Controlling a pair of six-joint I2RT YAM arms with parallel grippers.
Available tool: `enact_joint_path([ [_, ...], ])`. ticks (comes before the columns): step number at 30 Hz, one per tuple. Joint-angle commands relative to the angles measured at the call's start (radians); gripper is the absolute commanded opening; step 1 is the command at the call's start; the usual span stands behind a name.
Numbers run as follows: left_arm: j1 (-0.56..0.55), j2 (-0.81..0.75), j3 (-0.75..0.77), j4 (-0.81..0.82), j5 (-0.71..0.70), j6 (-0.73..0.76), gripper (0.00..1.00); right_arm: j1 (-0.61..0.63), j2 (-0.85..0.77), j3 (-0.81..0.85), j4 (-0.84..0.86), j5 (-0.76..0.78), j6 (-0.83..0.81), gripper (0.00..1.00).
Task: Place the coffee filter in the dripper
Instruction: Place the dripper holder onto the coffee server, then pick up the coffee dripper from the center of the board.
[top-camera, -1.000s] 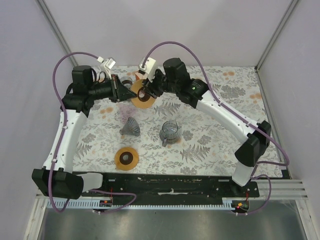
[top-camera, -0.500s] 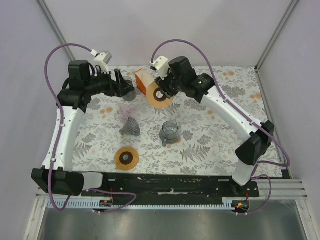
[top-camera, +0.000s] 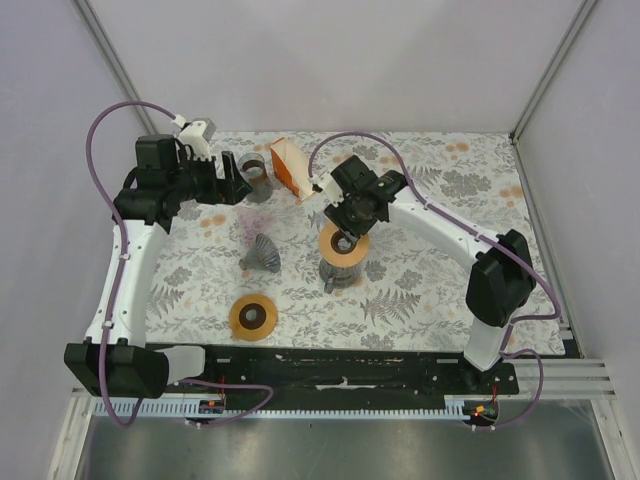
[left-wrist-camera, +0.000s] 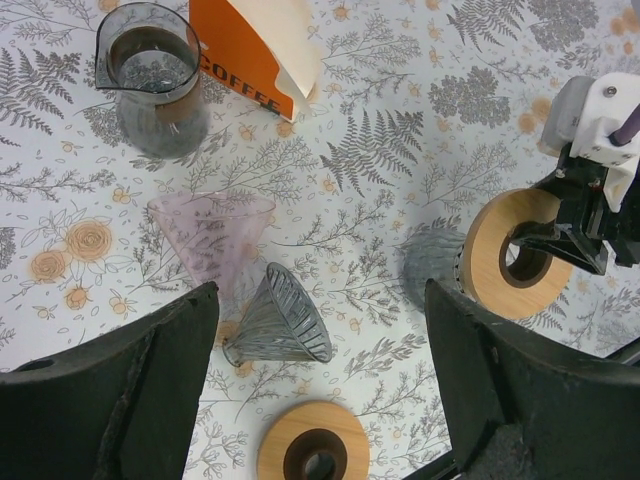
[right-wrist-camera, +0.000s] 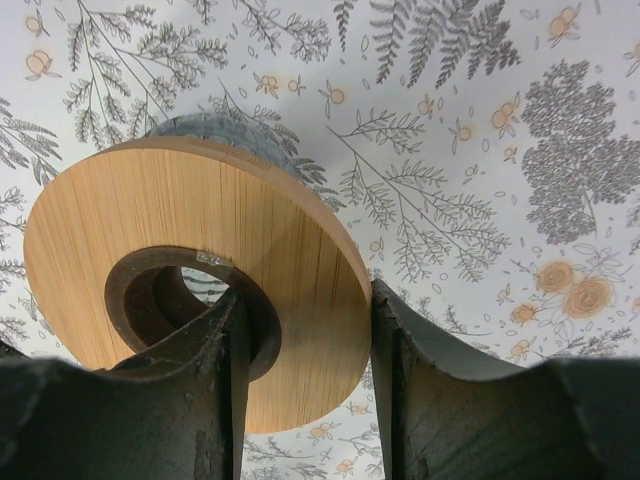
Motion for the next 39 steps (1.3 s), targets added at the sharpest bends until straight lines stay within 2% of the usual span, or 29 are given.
enact_joint_path([
  [1,0.008,0.000,0.001,0.015,0.001,0.039,0.88,0.002,-0.002,-0.021,0.015,-0.058,0.022,0.06],
  [9,0.011,-0.009,-0.012,0.018,0.013,0.039,0.88,0.000,0.046,-0.010,0.052,-0.128,0.025,0.27],
  [14,0.012,-0.010,-0.022,0.015,0.015,0.039,0.87,0.000,0.044,-0.030,0.047,-0.115,0.014,0.60],
  [17,0.012,-0.006,-0.035,0.018,-0.017,0.071,0.87,0.000,0.032,-0.028,0.046,-0.110,0.010,0.71],
  [19,0.012,0.002,-0.050,0.018,-0.059,0.083,0.80,0.000,0.015,-0.019,0.044,-0.112,0.005,0.77],
  [20,0.008,0.003,-0.059,0.016,-0.083,0.094,0.73,0.000,0.004,-0.012,0.043,-0.112,0.004,0.77],
  [22,-0.026,0.011,-0.076,0.004,-0.160,0.131,0.68,0.000,-0.026,0.001,0.043,-0.113,0.005,0.78],
  [27,-0.201,0.054,-0.107,-0.048,-0.408,0.241,0.69,-0.008,-0.111,-0.008,0.070,-0.044,0.036,0.84],
  [29,-0.251,0.088,-0.119,-0.074,-0.477,0.273,0.71,-0.012,-0.141,-0.030,0.092,0.023,0.053,0.90],
  [31,-0.288,0.140,-0.110,-0.111,-0.488,0.292,0.72,-0.017,-0.166,-0.056,0.112,0.083,0.063,0.98],
  [39,-0.379,0.364,-0.079,-0.151,-0.700,0.307,0.72,-0.035,-0.209,-0.100,0.122,0.178,0.079,0.98],
])
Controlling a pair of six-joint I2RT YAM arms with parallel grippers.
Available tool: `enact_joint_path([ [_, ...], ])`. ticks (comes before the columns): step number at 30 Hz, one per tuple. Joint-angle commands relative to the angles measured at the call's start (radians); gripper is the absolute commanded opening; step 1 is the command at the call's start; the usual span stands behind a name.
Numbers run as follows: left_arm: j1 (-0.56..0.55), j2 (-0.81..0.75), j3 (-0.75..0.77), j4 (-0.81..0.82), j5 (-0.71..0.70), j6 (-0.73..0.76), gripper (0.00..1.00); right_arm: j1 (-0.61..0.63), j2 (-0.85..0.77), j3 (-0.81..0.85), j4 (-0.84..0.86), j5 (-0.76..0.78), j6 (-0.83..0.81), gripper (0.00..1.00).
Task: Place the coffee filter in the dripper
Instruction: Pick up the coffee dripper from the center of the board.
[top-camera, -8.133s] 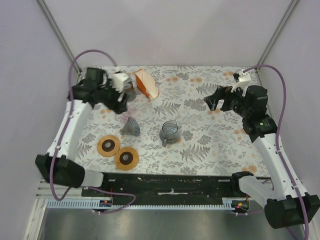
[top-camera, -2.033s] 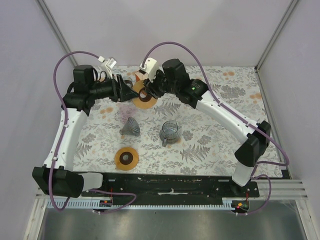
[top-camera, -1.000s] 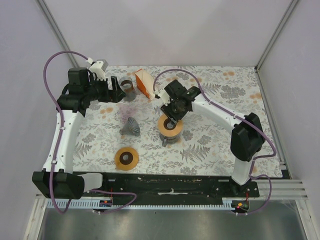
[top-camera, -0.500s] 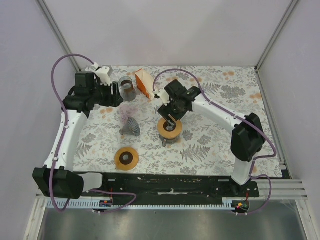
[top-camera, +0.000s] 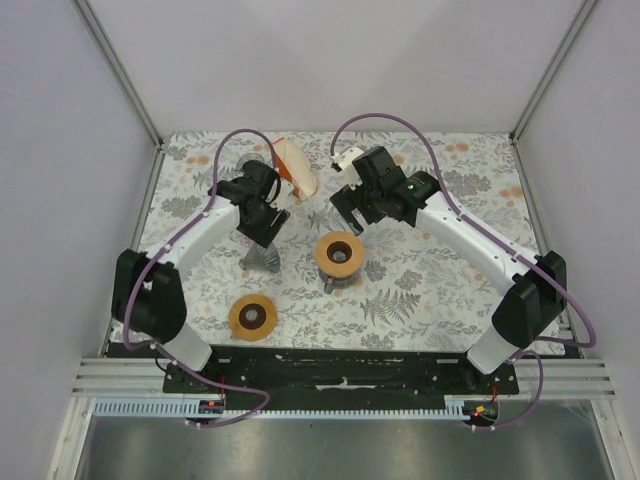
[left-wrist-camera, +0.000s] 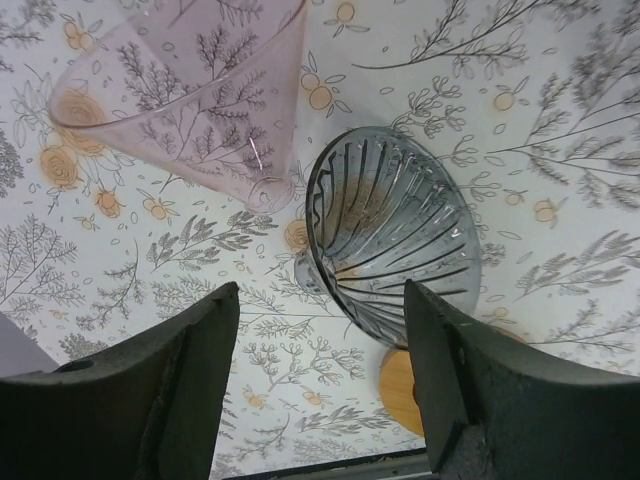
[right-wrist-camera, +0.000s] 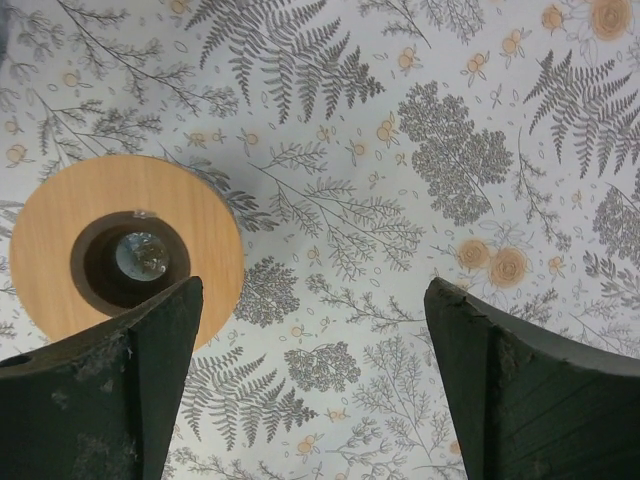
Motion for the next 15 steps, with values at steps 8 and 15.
enact_joint_path([
  [8,-0.033,0.139,-0.012,-0.025,-0.190,0.068,0.37,-0.019,-0.047,-0.072,0.037,0.081,0.014,0.98],
  [15,-0.029,0.030,0.041,-0.115,-0.006,0.059,0.02,-0.019,-0.065,-0.075,0.037,0.071,0.011,0.98],
])
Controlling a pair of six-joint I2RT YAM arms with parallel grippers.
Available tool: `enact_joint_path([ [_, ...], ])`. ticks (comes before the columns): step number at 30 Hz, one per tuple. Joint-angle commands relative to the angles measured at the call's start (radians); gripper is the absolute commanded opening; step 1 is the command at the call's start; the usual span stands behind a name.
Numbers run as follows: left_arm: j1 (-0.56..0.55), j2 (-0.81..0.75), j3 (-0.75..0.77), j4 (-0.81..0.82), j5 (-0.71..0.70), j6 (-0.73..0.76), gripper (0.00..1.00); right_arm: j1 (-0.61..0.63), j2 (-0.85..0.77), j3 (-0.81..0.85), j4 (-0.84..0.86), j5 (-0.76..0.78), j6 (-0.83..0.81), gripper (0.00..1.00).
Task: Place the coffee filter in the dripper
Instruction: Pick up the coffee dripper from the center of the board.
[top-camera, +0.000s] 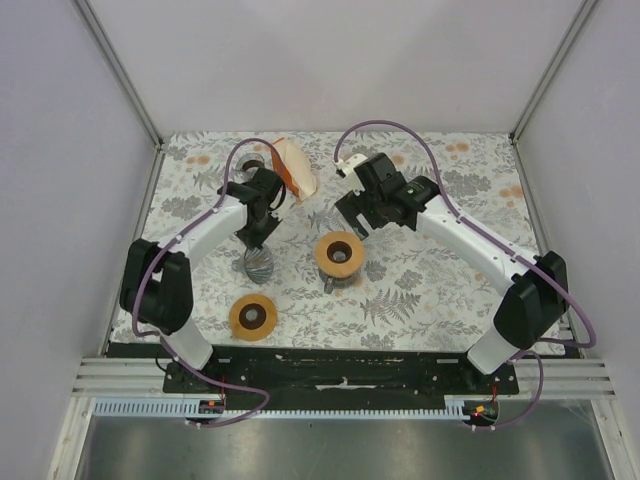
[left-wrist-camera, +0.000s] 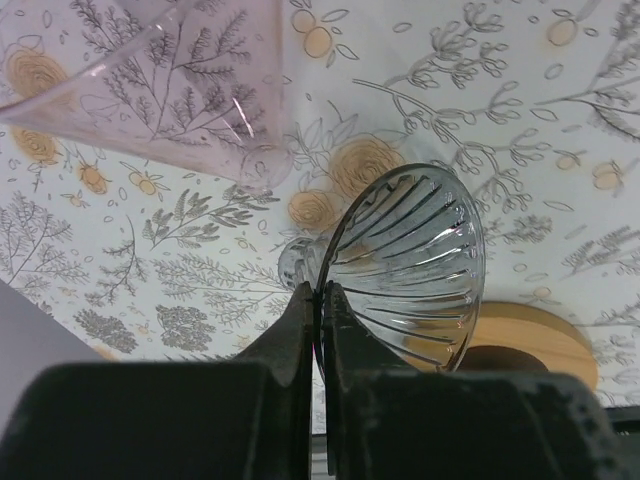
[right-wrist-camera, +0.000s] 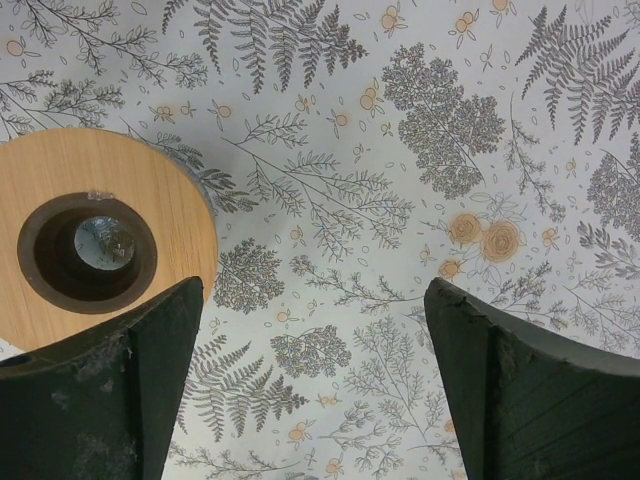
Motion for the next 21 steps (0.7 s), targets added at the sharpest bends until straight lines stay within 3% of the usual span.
enact_joint_path([
  [1,0.002,-0.110,0.072,-0.082,0.144,0.012,0.02,-0.005,-0.060,0.001,0.029,-0.005,0.002,0.98],
  [6,0.053,-0.192,0.210,-0.169,0.462,0.029,0.02,-0.003,-0.132,0.002,0.098,-0.201,0.010,0.98],
  [9,0.056,-0.240,0.281,-0.168,0.624,0.026,0.02,0.009,-0.204,-0.036,0.249,-0.440,0.055,0.98],
  [12,0.057,-0.246,0.351,-0.197,0.724,0.017,0.02,0.052,-0.266,-0.119,0.458,-0.569,0.129,0.98],
  [16,0.059,-0.248,0.376,-0.209,0.814,0.014,0.02,0.121,-0.222,-0.110,0.528,-0.501,0.151,0.96],
  [21,0.065,-0.266,0.376,-0.217,0.894,0.022,0.02,0.135,-0.074,0.018,0.348,-0.404,0.158,0.82],
])
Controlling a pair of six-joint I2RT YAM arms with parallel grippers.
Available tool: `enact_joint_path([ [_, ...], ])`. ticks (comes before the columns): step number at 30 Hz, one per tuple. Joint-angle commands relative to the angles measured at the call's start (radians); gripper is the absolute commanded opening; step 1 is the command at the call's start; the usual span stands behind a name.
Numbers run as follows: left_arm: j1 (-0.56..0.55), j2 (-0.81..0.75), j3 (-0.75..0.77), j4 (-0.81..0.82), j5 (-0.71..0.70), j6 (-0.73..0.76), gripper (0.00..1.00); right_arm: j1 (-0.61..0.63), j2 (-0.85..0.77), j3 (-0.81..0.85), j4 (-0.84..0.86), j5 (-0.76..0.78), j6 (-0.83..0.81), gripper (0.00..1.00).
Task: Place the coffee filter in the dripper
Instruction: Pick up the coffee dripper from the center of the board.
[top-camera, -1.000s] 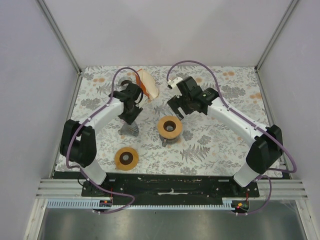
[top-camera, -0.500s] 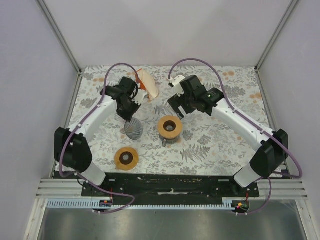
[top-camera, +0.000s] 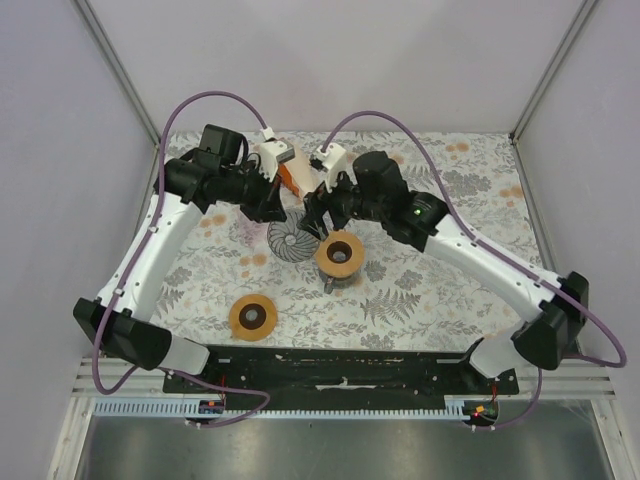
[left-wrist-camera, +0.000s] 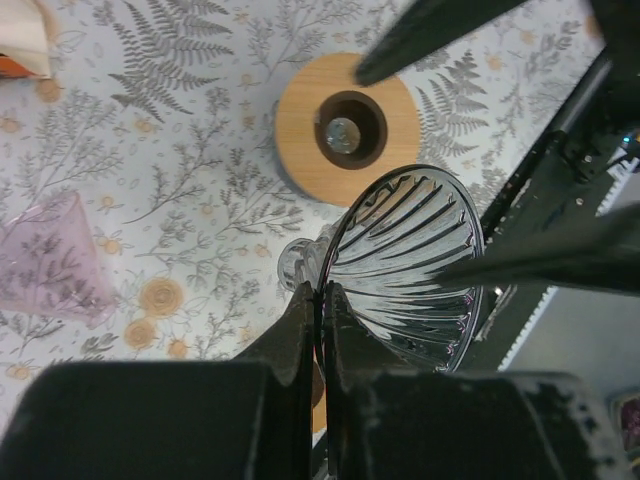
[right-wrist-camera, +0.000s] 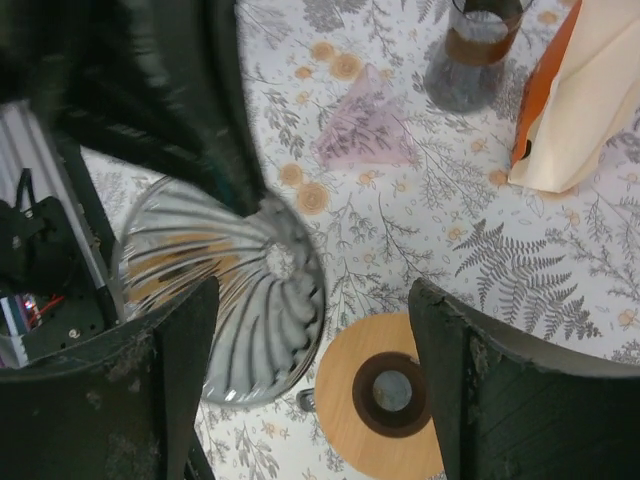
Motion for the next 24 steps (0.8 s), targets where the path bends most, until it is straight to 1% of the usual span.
enact_joint_path([
  [1,0.007,-0.021,0.017,-0.024,0.155,0.020,0.02,-0.002,0.110,0.071,-0.070,0.054,0.029,0.80],
  [3,0.012,-0.026,0.018,-0.024,0.188,0.020,0.02,0.002,0.127,0.073,-0.070,0.030,0.028,0.70],
  [4,0.014,-0.024,0.021,-0.024,0.208,0.015,0.02,0.006,0.136,0.077,-0.075,0.025,0.029,0.61],
  [6,0.017,-0.018,0.027,-0.016,0.224,0.006,0.02,0.006,0.141,0.084,-0.090,0.032,0.029,0.34],
  [7,0.015,-0.015,0.023,-0.001,0.210,-0.006,0.02,0.006,0.136,0.084,-0.101,0.054,0.028,0.18],
  [8,0.017,-0.017,0.012,0.024,0.184,-0.033,0.02,0.004,0.127,0.084,-0.115,0.089,0.026,0.05],
  [9,0.017,-0.018,-0.003,0.054,0.157,-0.060,0.03,0.003,0.116,0.082,-0.128,0.111,0.025,0.00],
  [10,0.017,-0.020,-0.017,0.083,0.141,-0.080,0.12,-0.001,0.108,0.088,-0.154,0.124,0.020,0.00],
  [11,0.015,-0.020,-0.028,0.116,0.140,-0.109,0.29,-0.013,0.105,0.096,-0.185,0.125,0.020,0.00],
  [12,0.015,-0.018,-0.031,0.143,0.141,-0.132,0.44,-0.034,0.105,0.114,-0.226,0.117,0.025,0.00],
  [13,0.012,-0.014,-0.028,0.162,0.149,-0.156,0.54,-0.056,0.107,0.131,-0.265,0.100,0.034,0.00],
  [14,0.012,-0.011,-0.019,0.186,0.147,-0.176,0.61,-0.085,0.104,0.142,-0.308,0.071,0.039,0.00],
  [16,0.004,-0.004,-0.004,0.219,0.114,-0.201,0.71,-0.132,0.099,0.151,-0.359,0.024,0.043,0.00],
  [17,-0.006,0.000,0.000,0.235,0.092,-0.205,0.75,-0.151,0.099,0.153,-0.374,0.001,0.045,0.00],
  [21,-0.094,0.046,-0.008,0.248,0.000,-0.212,0.76,-0.194,0.134,0.180,-0.441,-0.067,0.040,0.00],
  [24,-0.130,0.084,-0.020,0.256,-0.050,-0.227,0.77,-0.214,0.163,0.180,-0.463,-0.099,0.034,0.00],
])
